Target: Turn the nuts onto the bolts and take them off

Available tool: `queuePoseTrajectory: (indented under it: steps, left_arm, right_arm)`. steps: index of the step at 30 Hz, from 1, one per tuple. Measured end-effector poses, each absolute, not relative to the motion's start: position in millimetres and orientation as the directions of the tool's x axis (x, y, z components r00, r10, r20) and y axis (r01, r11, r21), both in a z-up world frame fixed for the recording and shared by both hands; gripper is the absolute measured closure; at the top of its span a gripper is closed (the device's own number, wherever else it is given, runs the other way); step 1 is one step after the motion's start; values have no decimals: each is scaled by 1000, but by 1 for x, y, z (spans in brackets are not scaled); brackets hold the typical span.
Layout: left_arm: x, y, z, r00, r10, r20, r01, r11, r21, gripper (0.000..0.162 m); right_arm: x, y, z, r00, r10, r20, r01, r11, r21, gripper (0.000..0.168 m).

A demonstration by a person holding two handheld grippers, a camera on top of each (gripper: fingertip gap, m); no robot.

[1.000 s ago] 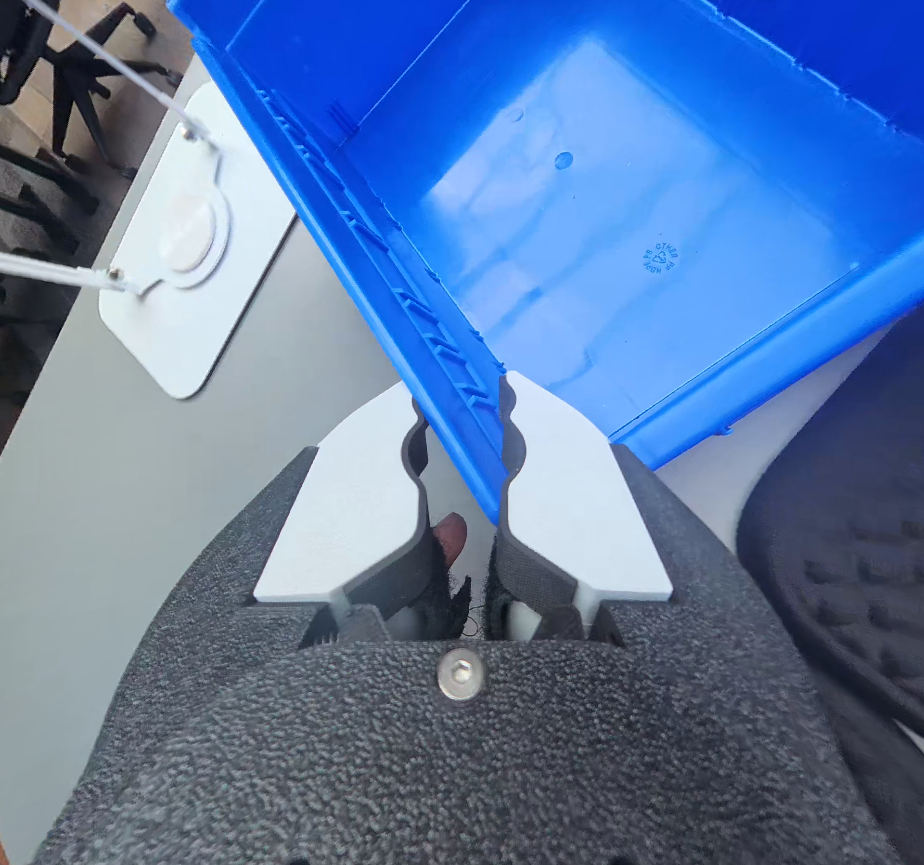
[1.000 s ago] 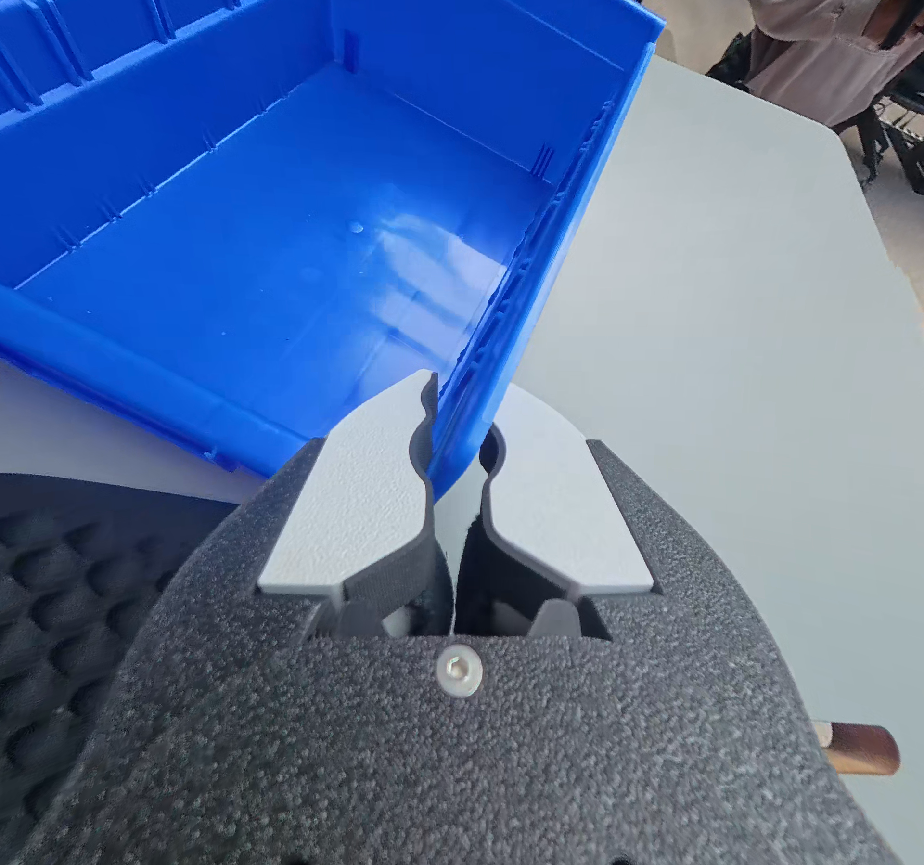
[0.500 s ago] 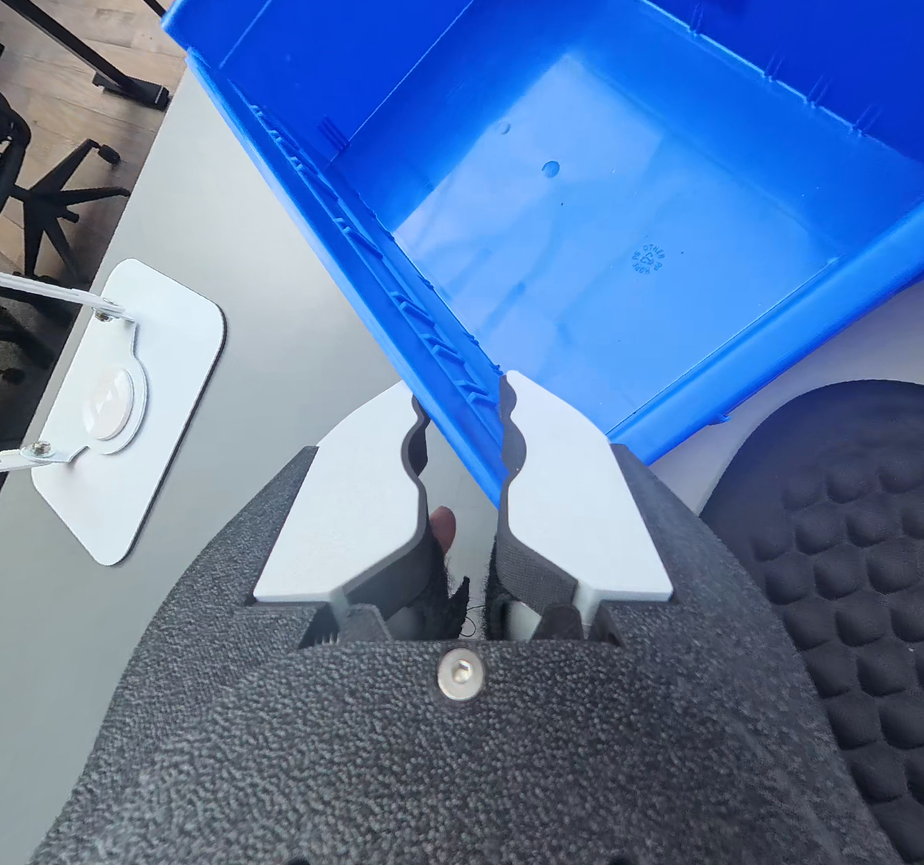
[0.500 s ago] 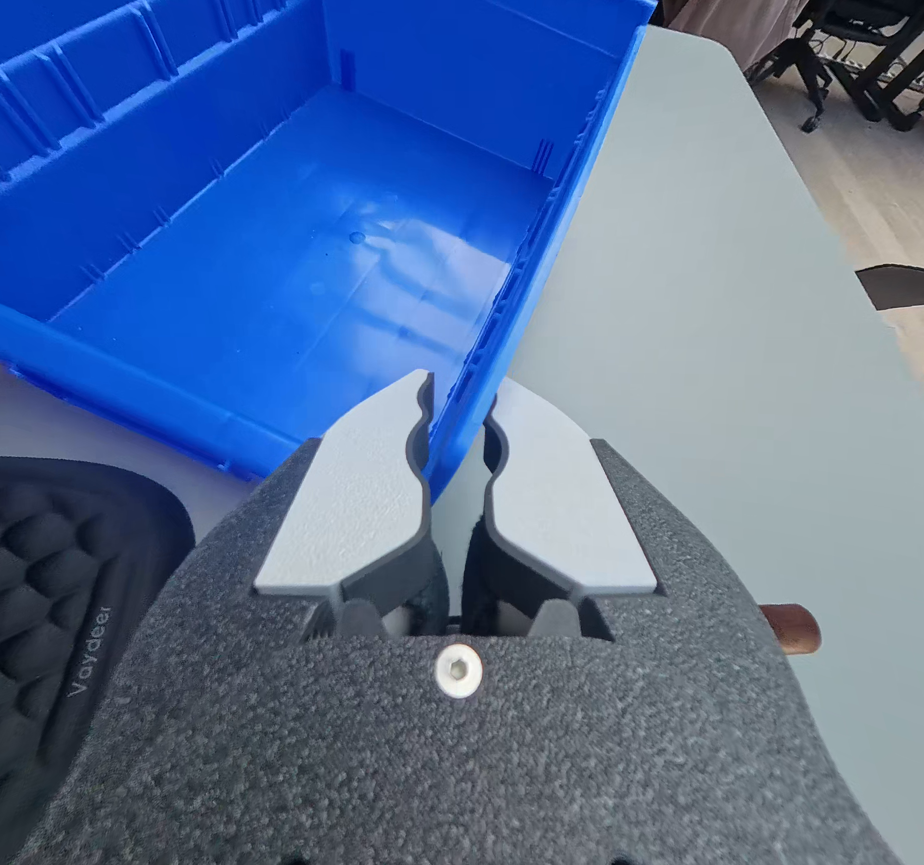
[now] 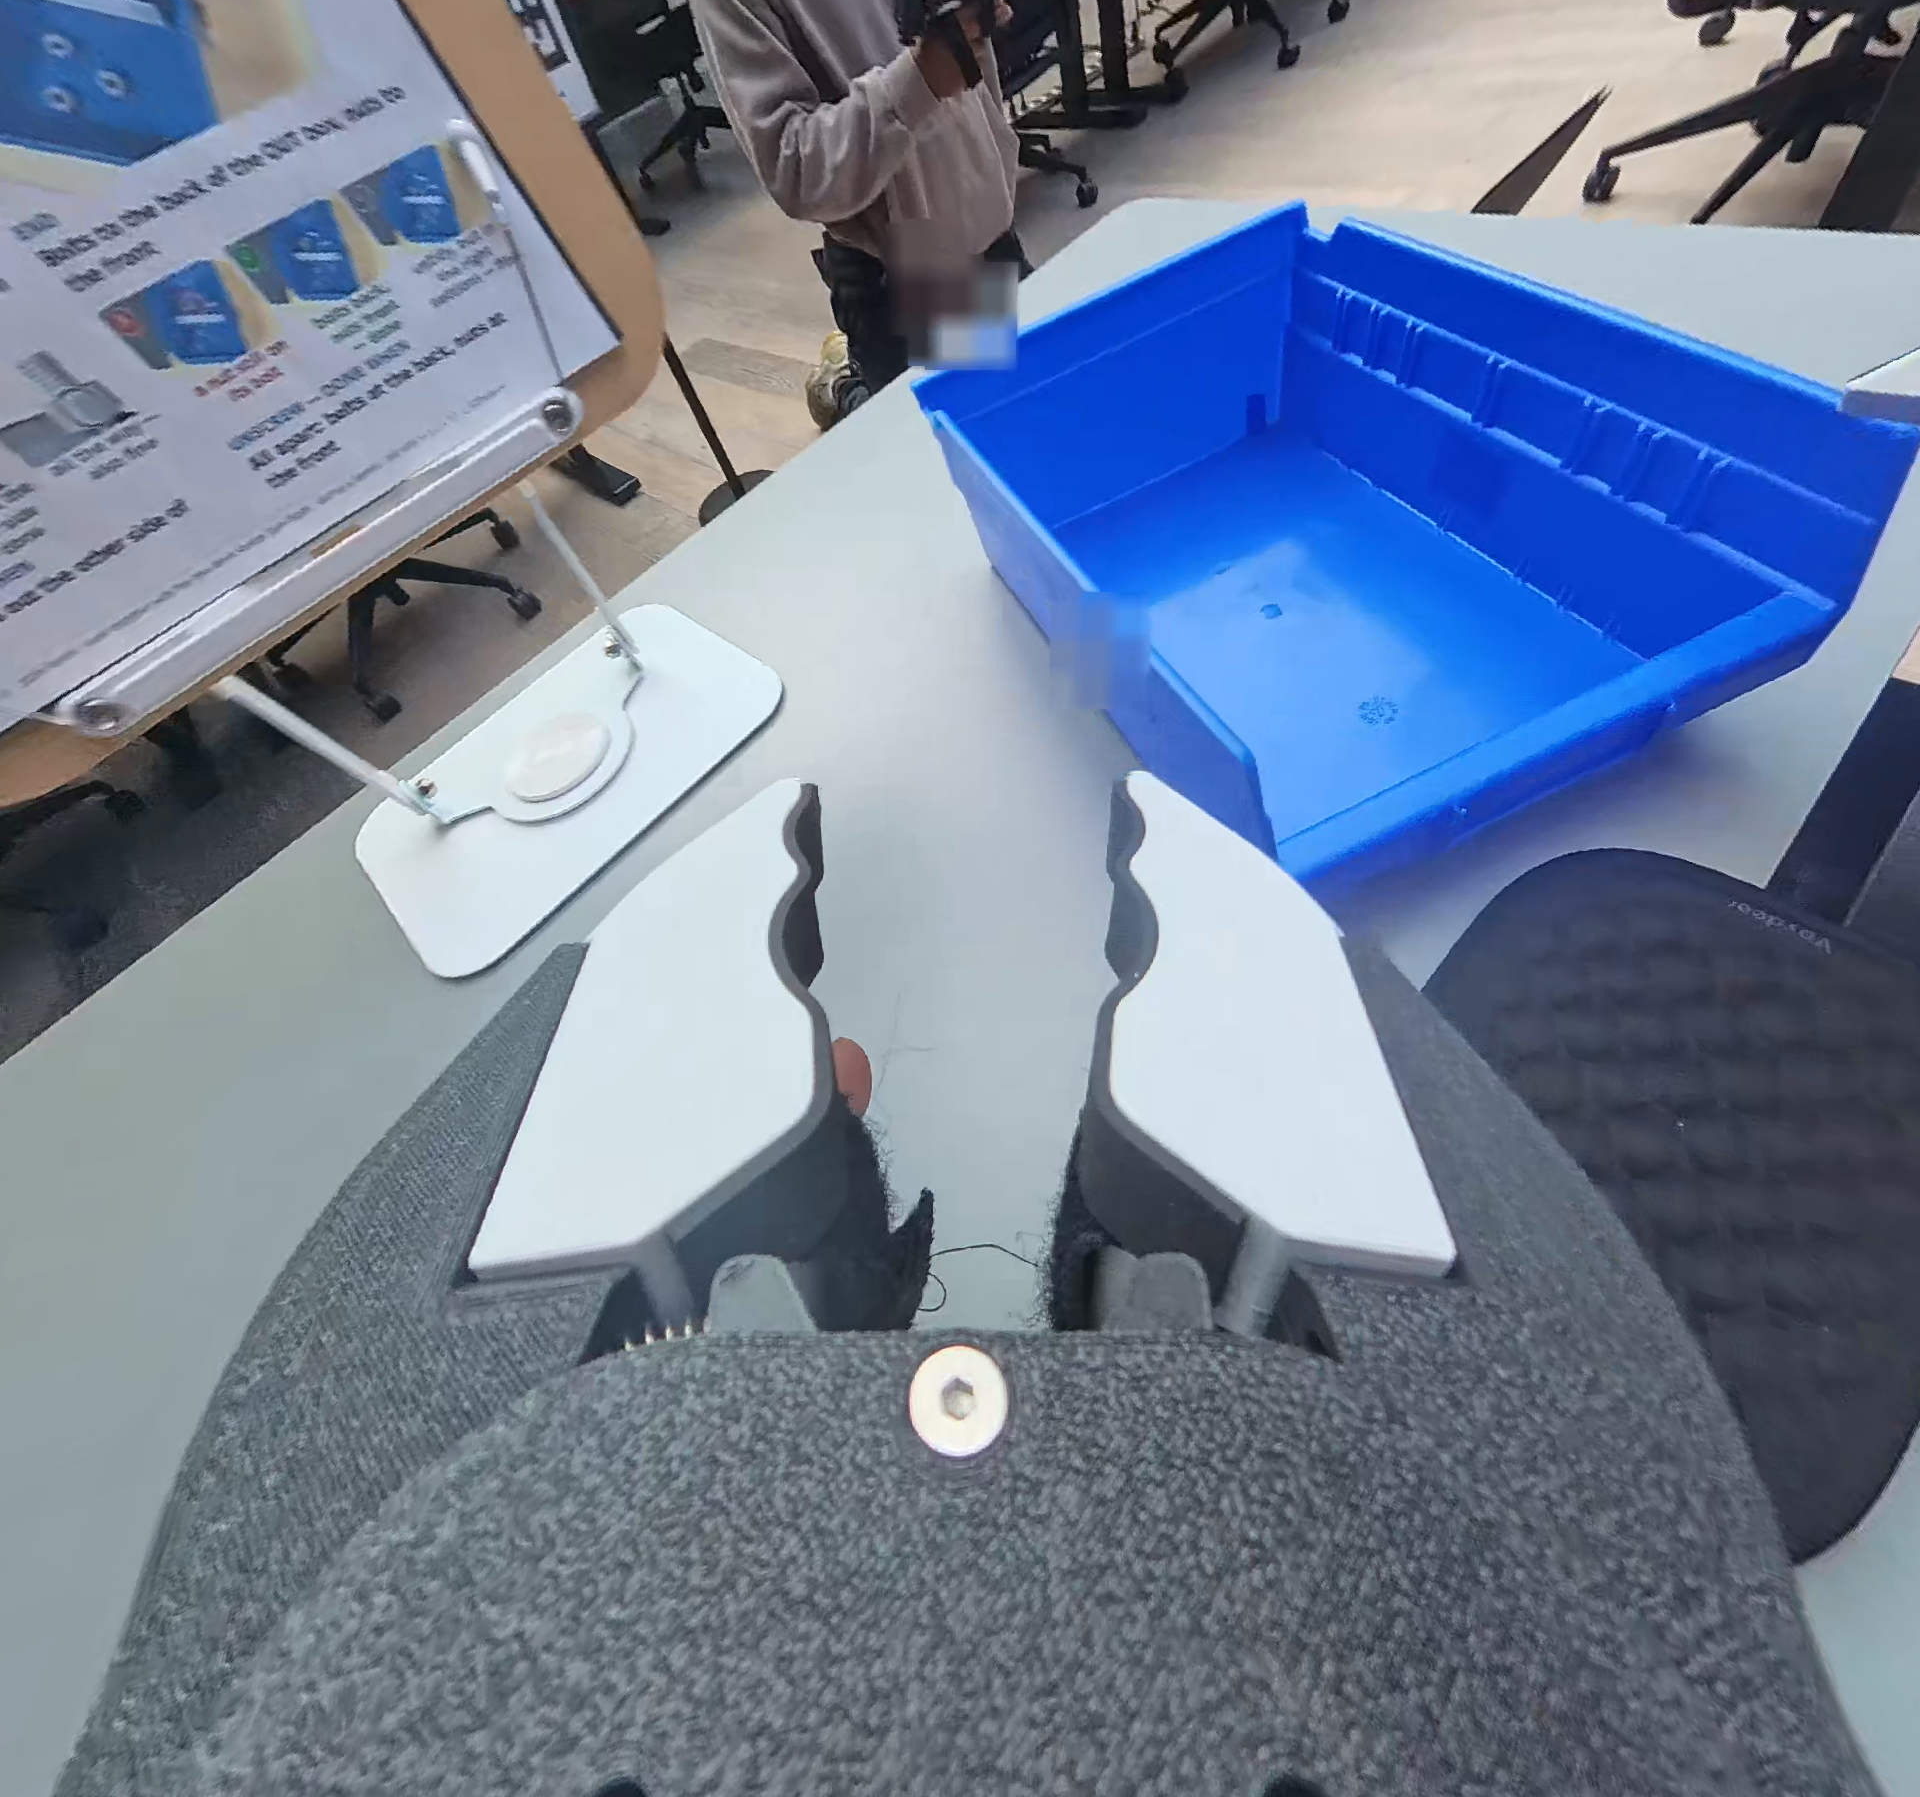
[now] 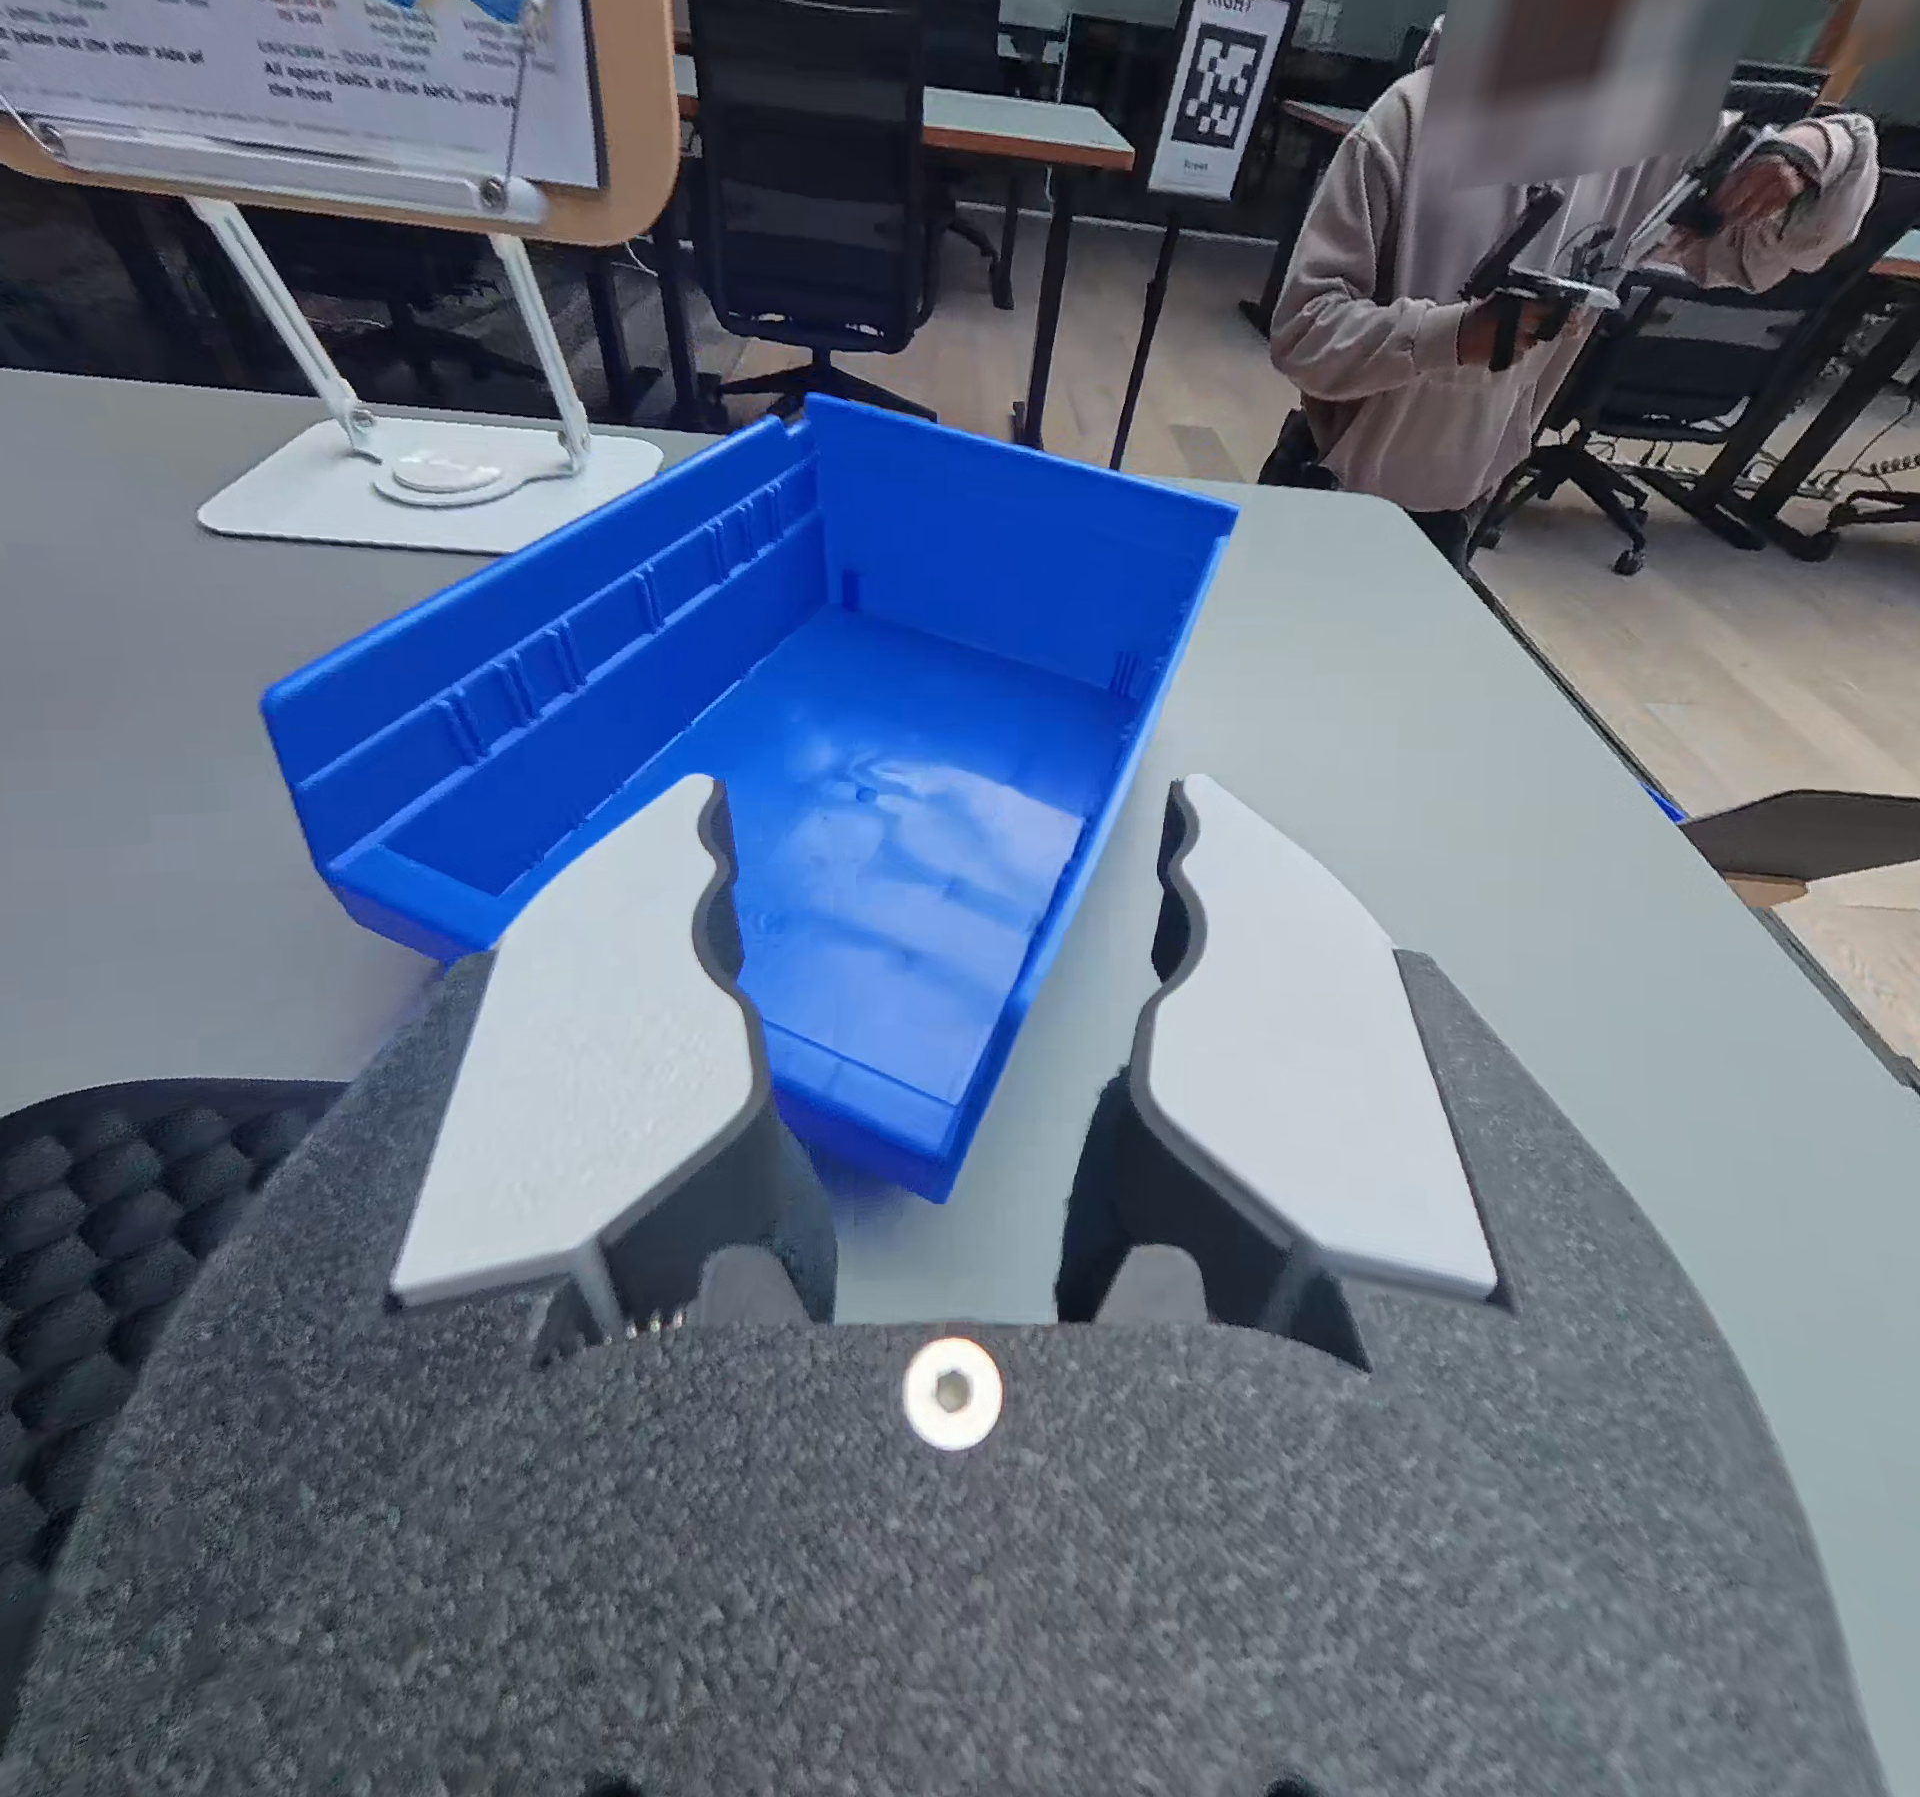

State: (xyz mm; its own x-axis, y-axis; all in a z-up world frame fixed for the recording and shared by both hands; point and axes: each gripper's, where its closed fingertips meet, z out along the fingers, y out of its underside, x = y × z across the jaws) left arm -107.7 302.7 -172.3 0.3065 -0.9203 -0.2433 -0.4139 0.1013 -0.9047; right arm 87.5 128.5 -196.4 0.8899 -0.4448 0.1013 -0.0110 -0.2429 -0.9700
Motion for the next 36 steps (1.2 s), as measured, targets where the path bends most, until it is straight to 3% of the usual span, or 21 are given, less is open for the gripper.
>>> queuePoseTrajectory:
  steps: [5,17,27,36]
  left_arm:
    - [-192,323,-152,447,-867,-222,-352,58,-934,113]
    - [-469,406,-151,753,-570,-329,-508,-185,-841,121]
    - [-584,485,-216,792,-533,-297,-591,-549,-591,127]
    - [-596,530,-277,768,-585,-262,-640,-692,-334,136]
  right_arm:
    - [43,154,-179,948,-309,83,15,-216,-976,92]
    - [-13,201,-180,984,-163,72,34,-221,-975,96]
    - [-20,207,-184,986,-154,72,34,-235,-971,99]
    - [-13,202,-188,981,-180,77,31,-247,-968,99]
